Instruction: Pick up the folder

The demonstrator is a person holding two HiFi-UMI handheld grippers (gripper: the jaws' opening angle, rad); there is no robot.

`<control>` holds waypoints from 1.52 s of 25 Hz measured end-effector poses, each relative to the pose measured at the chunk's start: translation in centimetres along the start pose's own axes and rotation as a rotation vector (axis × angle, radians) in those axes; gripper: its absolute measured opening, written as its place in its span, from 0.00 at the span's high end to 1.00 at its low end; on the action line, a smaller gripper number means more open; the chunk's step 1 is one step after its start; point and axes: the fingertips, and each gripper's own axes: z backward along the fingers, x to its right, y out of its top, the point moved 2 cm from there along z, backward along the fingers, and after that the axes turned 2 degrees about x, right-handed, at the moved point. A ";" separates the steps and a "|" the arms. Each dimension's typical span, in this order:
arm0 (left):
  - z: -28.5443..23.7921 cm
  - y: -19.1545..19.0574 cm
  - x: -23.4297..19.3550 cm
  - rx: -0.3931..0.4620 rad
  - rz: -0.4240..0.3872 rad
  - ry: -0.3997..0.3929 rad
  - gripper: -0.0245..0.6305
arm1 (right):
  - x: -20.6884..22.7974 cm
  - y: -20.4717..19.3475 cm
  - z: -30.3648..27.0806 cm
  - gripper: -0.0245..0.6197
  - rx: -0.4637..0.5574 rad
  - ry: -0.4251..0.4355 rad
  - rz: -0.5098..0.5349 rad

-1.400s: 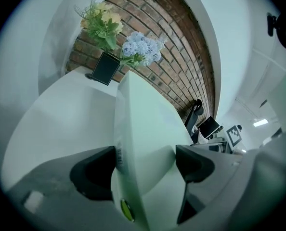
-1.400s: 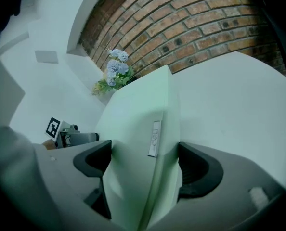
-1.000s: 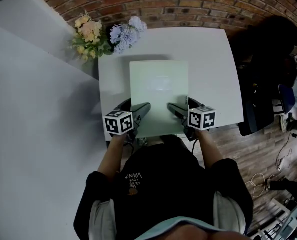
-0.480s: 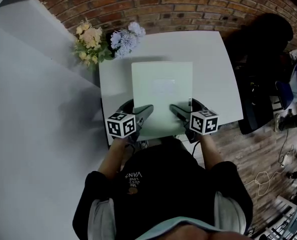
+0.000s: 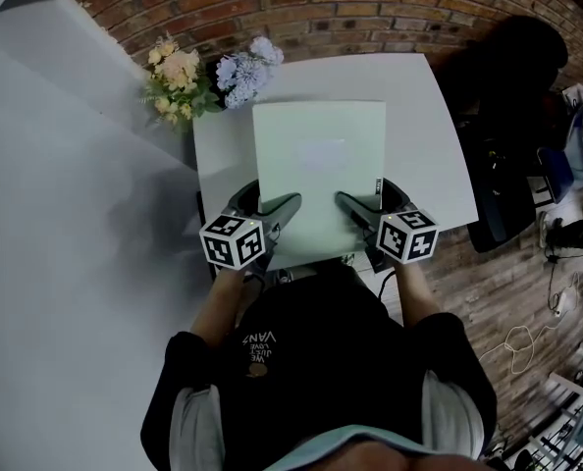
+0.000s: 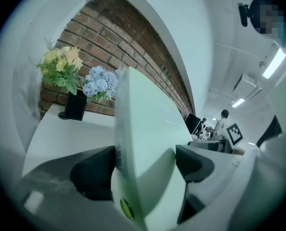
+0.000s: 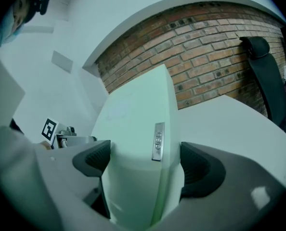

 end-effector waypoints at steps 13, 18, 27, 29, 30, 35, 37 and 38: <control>1.4 2.4 0.4 0.068 -0.073 -0.036 0.36 | -2.1 2.2 0.8 0.27 0.097 -0.020 0.064; 1.9 3.6 0.6 0.094 -0.101 -0.052 0.36 | -2.9 3.1 1.1 0.27 0.133 -0.029 0.076; 2.9 5.6 1.5 0.137 -0.191 -0.070 0.36 | -4.1 4.2 1.7 0.27 0.192 -0.029 0.077; 3.2 5.9 1.7 0.148 -0.204 -0.076 0.36 | -4.5 4.6 1.9 0.26 0.216 -0.034 0.077; 3.2 6.1 1.8 0.154 -0.210 -0.079 0.36 | -4.6 4.8 2.0 0.26 0.229 -0.036 0.078; 3.5 6.7 2.3 0.169 -0.242 -0.094 0.36 | -5.1 5.6 2.7 0.26 0.264 -0.045 0.106; 3.7 7.0 2.4 0.173 -0.260 -0.100 0.36 | -5.3 5.8 2.8 0.26 0.273 -0.049 0.119; 3.7 7.1 2.5 0.176 -0.269 -0.102 0.36 | -5.4 5.9 2.9 0.26 0.278 -0.051 0.123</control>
